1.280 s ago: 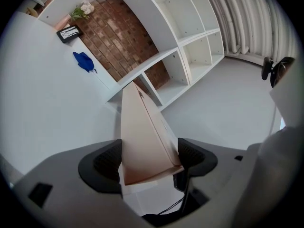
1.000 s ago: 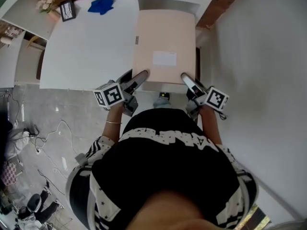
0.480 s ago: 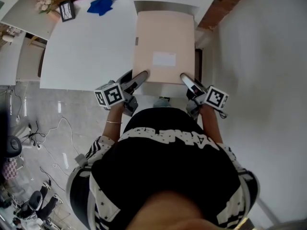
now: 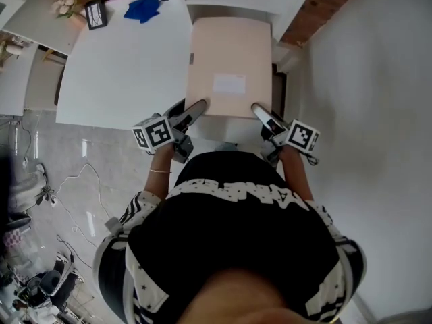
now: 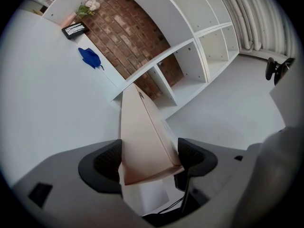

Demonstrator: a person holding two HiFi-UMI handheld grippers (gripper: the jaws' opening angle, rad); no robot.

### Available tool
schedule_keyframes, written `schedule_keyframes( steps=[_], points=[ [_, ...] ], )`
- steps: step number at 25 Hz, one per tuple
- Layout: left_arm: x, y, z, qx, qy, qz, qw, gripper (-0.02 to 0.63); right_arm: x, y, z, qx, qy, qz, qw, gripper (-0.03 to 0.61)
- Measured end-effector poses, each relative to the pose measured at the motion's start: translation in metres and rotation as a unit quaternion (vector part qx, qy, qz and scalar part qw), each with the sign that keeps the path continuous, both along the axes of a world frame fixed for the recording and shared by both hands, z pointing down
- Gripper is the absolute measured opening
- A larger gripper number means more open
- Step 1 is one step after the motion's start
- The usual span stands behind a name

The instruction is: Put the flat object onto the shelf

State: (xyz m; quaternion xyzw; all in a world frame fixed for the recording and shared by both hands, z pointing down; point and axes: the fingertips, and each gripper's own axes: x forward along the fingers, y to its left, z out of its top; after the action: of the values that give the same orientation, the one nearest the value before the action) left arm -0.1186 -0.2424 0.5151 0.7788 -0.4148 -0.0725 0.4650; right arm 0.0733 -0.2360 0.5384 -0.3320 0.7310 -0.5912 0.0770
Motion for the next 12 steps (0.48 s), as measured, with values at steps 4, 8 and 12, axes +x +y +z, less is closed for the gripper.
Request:
schedule_keyframes(
  steps=[4, 8, 12],
  points=[
    [0.002, -0.005, 0.003, -0.007, 0.010, -0.003, 0.9999, 0.379, 0.000, -0.006, 0.004, -0.008, 0.004, -0.004, 1.000, 0.364],
    [0.007, -0.010, 0.009, -0.010, 0.015, -0.005, 0.9998, 0.379, -0.001, -0.012, 0.011, -0.013, -0.005, -0.010, 1.000, 0.364],
    [0.007, -0.015, 0.015, -0.012, 0.013, -0.007, 0.9998, 0.379, -0.001, -0.017, 0.018, -0.020, -0.003, -0.012, 1.000, 0.364]
  ],
)
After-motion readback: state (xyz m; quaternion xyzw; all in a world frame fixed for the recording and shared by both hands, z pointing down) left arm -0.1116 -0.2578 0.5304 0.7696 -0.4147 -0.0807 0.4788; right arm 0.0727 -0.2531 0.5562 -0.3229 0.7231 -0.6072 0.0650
